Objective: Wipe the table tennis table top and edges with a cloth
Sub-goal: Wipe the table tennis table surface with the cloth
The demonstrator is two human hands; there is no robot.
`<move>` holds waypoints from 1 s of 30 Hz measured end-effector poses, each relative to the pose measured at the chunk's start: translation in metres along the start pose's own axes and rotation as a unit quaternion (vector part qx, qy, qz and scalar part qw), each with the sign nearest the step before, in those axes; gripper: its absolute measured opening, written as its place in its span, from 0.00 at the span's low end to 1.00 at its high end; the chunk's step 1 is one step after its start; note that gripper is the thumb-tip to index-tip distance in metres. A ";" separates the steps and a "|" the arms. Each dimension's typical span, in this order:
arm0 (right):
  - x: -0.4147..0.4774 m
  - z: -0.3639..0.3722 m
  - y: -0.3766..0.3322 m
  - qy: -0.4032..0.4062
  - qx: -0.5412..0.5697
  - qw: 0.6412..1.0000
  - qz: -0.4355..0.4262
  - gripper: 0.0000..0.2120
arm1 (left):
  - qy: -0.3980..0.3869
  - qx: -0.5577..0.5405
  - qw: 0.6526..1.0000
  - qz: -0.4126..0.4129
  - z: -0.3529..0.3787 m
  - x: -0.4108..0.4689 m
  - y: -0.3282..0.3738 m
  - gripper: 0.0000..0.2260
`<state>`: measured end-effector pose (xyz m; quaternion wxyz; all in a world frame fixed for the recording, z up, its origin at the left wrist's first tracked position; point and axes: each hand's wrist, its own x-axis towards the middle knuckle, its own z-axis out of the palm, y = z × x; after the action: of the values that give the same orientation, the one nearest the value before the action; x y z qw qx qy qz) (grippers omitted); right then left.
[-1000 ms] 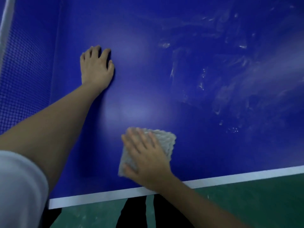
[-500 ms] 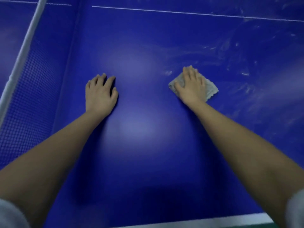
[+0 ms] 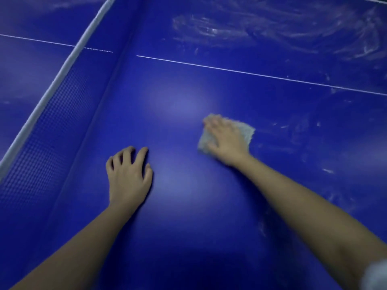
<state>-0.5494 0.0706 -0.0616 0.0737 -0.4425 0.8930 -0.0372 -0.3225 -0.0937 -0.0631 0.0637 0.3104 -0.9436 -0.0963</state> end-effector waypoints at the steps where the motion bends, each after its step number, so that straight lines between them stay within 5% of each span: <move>1: 0.020 -0.006 0.024 0.021 0.001 0.996 0.084 0.29 | -0.002 0.001 1.000 -0.003 0.001 0.001 0.000 0.20; 3: 0.045 -0.016 0.042 0.047 0.014 0.970 0.237 0.29 | -0.009 0.002 1.000 -0.009 0.001 0.001 0.000 0.21; 5: 0.054 -0.009 0.018 0.055 0.018 0.966 0.250 0.31 | -0.016 0.003 1.000 -0.012 0.001 0.002 0.001 0.21; 10: 0.035 0.025 -0.110 0.045 0.022 0.992 -0.116 0.33 | -0.033 0.023 0.999 -0.024 0.000 0.002 0.002 0.24; 14: 0.097 0.017 -0.110 -0.002 -0.003 0.981 -0.193 0.32 | -0.033 0.011 0.999 -0.042 -0.002 0.004 0.004 0.26; 19: 0.176 -0.022 0.029 0.073 0.012 0.997 0.002 0.24 | -0.042 0.007 0.998 -0.048 -0.004 0.003 0.005 0.26; 24: 0.174 -0.030 0.147 0.077 0.023 0.952 0.295 0.29 | -0.039 0.004 0.998 -0.054 -0.004 0.004 0.006 0.26; 27: 0.167 -0.028 0.108 0.103 0.011 0.956 0.274 0.27 | -0.034 0.007 0.998 -0.054 -0.004 0.004 0.004 0.27; 30: 0.127 -0.018 0.036 0.104 0.006 0.989 0.104 0.24 | -0.028 0.007 0.998 -0.054 -0.002 0.004 0.003 0.27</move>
<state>-0.6569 -0.0085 -0.0611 -0.0137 -0.3406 0.9367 -0.0803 -0.3269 -0.0935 -0.0604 0.0302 0.3587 -0.9274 -0.1014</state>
